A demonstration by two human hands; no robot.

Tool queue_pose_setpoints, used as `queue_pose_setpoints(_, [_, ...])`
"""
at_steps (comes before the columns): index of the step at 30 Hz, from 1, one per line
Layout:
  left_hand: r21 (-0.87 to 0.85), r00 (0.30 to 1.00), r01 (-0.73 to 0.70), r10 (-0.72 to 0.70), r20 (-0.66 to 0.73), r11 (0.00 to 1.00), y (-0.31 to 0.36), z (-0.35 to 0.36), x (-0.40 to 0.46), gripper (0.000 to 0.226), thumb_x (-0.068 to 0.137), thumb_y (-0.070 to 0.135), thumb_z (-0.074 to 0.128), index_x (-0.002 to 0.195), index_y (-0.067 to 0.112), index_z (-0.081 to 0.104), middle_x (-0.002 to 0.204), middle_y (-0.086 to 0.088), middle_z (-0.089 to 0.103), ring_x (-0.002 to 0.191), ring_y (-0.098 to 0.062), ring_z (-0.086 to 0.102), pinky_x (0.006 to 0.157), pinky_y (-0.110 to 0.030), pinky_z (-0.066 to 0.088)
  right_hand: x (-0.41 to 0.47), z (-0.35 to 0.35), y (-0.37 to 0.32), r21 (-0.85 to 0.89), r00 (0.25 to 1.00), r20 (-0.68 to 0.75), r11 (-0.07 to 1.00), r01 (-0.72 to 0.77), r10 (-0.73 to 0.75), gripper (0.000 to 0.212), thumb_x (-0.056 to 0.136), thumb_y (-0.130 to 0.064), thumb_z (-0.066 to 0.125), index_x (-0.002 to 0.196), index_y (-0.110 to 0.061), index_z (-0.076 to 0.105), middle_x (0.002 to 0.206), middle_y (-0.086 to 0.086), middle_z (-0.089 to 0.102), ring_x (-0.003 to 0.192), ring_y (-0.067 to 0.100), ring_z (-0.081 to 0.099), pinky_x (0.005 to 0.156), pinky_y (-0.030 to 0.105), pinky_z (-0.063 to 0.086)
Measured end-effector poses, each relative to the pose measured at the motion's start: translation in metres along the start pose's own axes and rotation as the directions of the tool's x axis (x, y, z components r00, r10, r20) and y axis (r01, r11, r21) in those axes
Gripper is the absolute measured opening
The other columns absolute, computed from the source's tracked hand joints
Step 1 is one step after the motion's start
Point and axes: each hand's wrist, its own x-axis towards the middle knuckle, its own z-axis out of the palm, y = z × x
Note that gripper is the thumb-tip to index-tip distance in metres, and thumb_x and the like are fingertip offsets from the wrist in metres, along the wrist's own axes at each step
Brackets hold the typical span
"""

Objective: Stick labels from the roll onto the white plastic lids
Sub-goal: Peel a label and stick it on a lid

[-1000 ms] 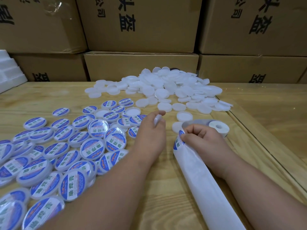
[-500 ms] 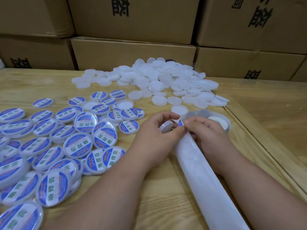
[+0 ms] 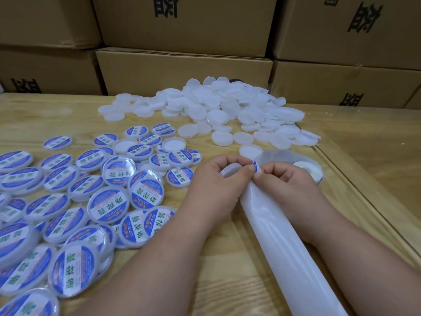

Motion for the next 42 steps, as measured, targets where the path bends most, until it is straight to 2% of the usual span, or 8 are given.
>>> queue_pose_setpoints(5, [-0.032, 0.995, 0.004, -0.001, 0.100, 0.999, 0.002, -0.001, 0.000, 0.020, 0.074, 0.038, 0.079, 0.087, 0.022, 0.079, 0.089, 0.002, 0.078, 0.080, -0.011, 0.073, 0.069, -0.024, 0.059, 0.000, -0.002, -0.001, 0.069, 0.999, -0.032, 0.998, -0.010, 0.012, 0.018, 0.093, -0.017, 0.066, 0.083, -0.003, 0.070, 0.074, 0.009, 0.070, 0.066, 0.017, 0.063, 0.057, 0.028, 0.051])
queue_pose_setpoints(11, [-0.009, 0.998, 0.021, -0.020, 0.053, 1.000, 0.000, -0.001, 0.002, 0.020, 0.069, 0.035, 0.087, 0.085, 0.029, 0.078, 0.090, 0.005, 0.078, 0.084, -0.013, 0.075, 0.077, -0.033, 0.063, -0.002, 0.000, -0.002, 0.139, 0.999, 0.019, 0.990, 0.038, -0.041, 0.010, 0.076, -0.016, 0.065, 0.082, -0.015, 0.074, 0.086, 0.011, 0.073, 0.077, 0.020, 0.068, 0.068, 0.031, 0.057])
queue_pose_setpoints(16, [-0.019, 0.997, 0.030, -0.029, 0.070, 0.999, 0.000, 0.000, 0.002, 0.020, 0.070, 0.035, 0.083, 0.085, 0.023, 0.080, 0.088, -0.001, 0.079, 0.083, -0.016, 0.075, 0.075, -0.033, 0.062, -0.001, 0.001, 0.001, 0.108, 0.997, -0.016, 0.991, 0.080, -0.078, 0.010, 0.076, -0.015, 0.066, 0.080, -0.024, 0.071, 0.082, 0.014, 0.056, 0.078, 0.027, 0.051, 0.073, 0.043, 0.045])
queue_pose_setpoints(21, [-0.048, 0.996, 0.039, -0.035, 0.078, 0.998, 0.001, -0.002, 0.003, 0.017, 0.072, 0.034, 0.080, 0.084, 0.022, 0.080, 0.085, -0.003, 0.079, 0.075, -0.015, 0.072, 0.068, -0.028, 0.058, 0.000, -0.002, 0.001, 0.086, 0.996, 0.005, 0.992, 0.089, -0.089, 0.018, 0.073, -0.012, 0.062, 0.077, -0.027, 0.068, 0.066, -0.001, 0.053, 0.060, 0.012, 0.050, 0.057, 0.026, 0.045])
queue_pose_setpoints(25, [-0.130, 0.998, 0.065, -0.061, 0.034, 0.989, 0.000, -0.002, 0.005, 0.006, 0.081, 0.024, 0.078, 0.084, 0.019, 0.078, 0.080, -0.004, 0.077, 0.067, -0.016, 0.071, 0.061, -0.027, 0.056, 0.000, -0.002, 0.002, 0.149, 0.996, 0.001, 0.985, 0.085, -0.086, 0.019, 0.073, -0.004, 0.055, 0.085, -0.015, 0.063, 0.071, 0.008, 0.052, 0.059, 0.014, 0.054, 0.055, 0.024, 0.046])
queue_pose_setpoints(30, [-0.254, 0.997, 0.048, -0.061, -0.047, 0.966, 0.001, -0.004, 0.008, 0.008, 0.079, 0.023, 0.080, 0.085, 0.029, 0.078, 0.082, 0.001, 0.077, 0.074, -0.015, 0.073, 0.062, -0.025, 0.055, 0.002, -0.008, 0.003, 0.101, 0.991, -0.102, 0.990, 0.094, -0.084, 0.035, 0.088, 0.015, 0.046, 0.080, -0.016, 0.060, 0.057, -0.007, 0.040, 0.047, 0.005, 0.035, 0.045, 0.014, 0.033])
queue_pose_setpoints(35, [-0.091, 0.996, -0.011, 0.019, 0.088, 0.996, 0.001, -0.001, 0.003, 0.024, 0.076, 0.025, 0.088, 0.097, 0.030, 0.077, 0.084, 0.007, 0.078, 0.069, -0.007, 0.071, 0.063, -0.018, 0.054, 0.003, -0.005, 0.005, 0.107, 0.992, -0.053, 0.987, 0.122, -0.117, 0.017, 0.075, -0.011, 0.058, 0.077, -0.025, 0.068, 0.070, 0.009, 0.042, 0.066, 0.023, 0.039, 0.059, 0.031, 0.037])
queue_pose_setpoints(42, [-0.085, 0.999, 0.011, -0.008, 0.035, 0.996, 0.000, -0.001, 0.006, 0.018, 0.075, 0.027, 0.079, 0.091, 0.036, 0.077, 0.082, 0.003, 0.078, 0.078, -0.014, 0.075, 0.070, -0.028, 0.055, 0.007, -0.005, 0.007, 0.076, 0.989, -0.075, 0.988, 0.132, -0.126, 0.026, 0.072, -0.007, 0.055, 0.077, -0.029, 0.069, 0.078, 0.011, 0.046, 0.075, 0.027, 0.040, 0.069, 0.038, 0.033])
